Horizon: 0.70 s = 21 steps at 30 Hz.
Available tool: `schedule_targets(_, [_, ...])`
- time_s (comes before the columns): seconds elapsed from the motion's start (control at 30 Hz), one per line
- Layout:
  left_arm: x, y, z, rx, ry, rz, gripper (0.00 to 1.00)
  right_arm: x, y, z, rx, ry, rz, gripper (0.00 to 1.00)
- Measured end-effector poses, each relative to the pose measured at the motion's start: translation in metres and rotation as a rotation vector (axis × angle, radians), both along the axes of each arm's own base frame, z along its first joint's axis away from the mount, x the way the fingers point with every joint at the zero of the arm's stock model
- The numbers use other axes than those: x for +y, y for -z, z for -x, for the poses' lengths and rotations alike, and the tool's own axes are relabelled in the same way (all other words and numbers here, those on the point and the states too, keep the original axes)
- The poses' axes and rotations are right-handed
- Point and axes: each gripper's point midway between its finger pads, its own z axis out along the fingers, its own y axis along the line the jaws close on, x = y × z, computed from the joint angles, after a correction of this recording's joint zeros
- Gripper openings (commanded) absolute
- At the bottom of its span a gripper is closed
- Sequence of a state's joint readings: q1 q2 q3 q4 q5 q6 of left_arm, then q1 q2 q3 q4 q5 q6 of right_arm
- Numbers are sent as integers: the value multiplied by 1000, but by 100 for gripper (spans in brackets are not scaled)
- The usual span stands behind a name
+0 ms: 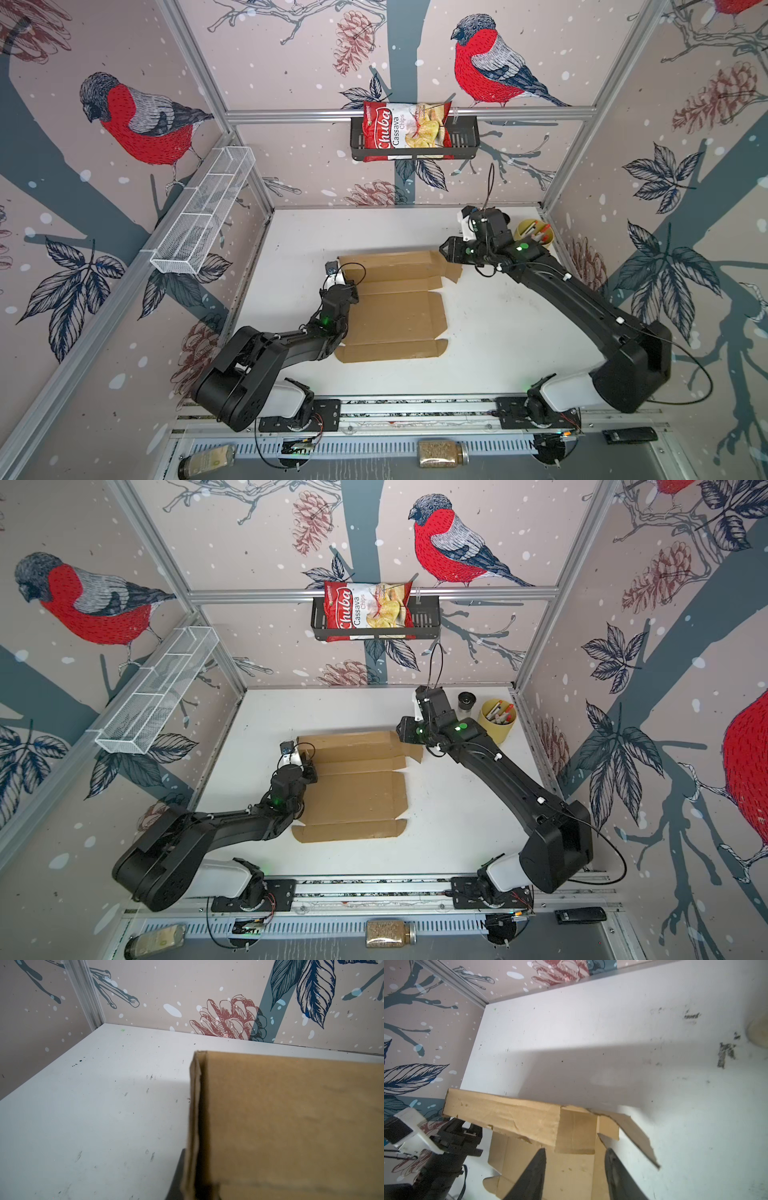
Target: Fold the paper box
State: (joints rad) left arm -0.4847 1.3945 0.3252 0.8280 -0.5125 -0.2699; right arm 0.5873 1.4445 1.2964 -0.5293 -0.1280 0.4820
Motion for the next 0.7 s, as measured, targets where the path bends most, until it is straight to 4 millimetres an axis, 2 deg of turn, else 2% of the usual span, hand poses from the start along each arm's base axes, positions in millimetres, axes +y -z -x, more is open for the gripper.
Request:
schedule_targets(0.27, [-3, 6, 1, 13, 10, 18, 4, 26, 25, 7, 91, -26, -34, 51])
schedule_targets(0.37, [-3, 6, 2, 13, 12, 20, 4, 33, 32, 6, 108, -38, -38, 46])
schedule_targets(0.53, [-4, 6, 4, 14, 18, 22, 4, 49, 39, 8, 119, -74, -46, 30])
schedule_targets(0.7, [-4, 7, 5, 14, 16, 25, 4, 50, 40, 7, 124, -64, -58, 29])
